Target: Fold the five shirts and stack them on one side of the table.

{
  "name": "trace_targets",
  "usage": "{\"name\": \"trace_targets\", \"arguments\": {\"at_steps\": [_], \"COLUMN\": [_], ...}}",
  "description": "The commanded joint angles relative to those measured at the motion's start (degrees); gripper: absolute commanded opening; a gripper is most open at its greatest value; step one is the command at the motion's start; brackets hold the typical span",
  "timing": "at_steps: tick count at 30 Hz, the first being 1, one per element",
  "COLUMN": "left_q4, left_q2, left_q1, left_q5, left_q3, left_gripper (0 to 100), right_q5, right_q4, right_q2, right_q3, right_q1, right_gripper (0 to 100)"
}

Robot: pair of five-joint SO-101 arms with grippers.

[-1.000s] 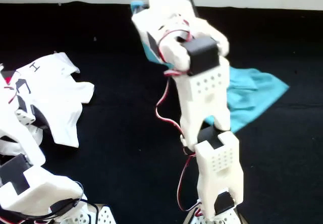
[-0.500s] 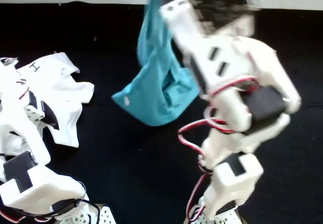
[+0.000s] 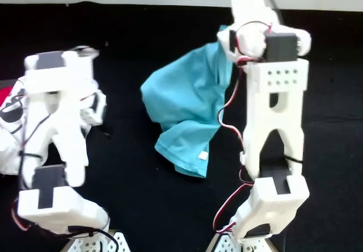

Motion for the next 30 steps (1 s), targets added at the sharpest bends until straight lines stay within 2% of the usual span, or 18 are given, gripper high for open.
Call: {"name": "trace_targets", "arguments": {"at_steps": [1, 4, 8, 11, 15, 23, 30], "left_q4": [-0.53, -0.62, -6.77, -12.4, -15.38, -23.03, -27.34], "left_q2": [-2.86, -2.68, -2.86, -2.86, -2.33, -1.54, 9.27], "left_q1": [10.51, 17.98, 25.71, 31.25, 36.79, 42.77, 45.14], "left_q5": [0.62, 1.41, 8.7, 12.31, 12.57, 12.48, 12.48], "left_q3": [-0.13, 0.4, 5.05, 8.66, 9.8, 10.15, 9.19], "left_gripper": [22, 22, 22, 22, 22, 22, 22], "right_q5": [0.53, 0.53, 0.53, 0.53, 0.53, 0.53, 0.53], "right_q4": [-6.99, -13.93, -22.2, -22.81, -21.49, -20.44, -20.44], "right_q2": [-1.36, -1.36, -1.36, -1.45, -1.45, -1.71, -1.71], "right_q3": [6.73, 10.86, 15.78, 17.98, 18.95, 18.86, 18.59], "right_q1": [0.84, 1.8, 4.88, 6.73, 8.13, 10.24, 12.09], "right_gripper": [0.6, 0.6, 0.6, 0.6, 1.0, 1.0, 1.0]}}
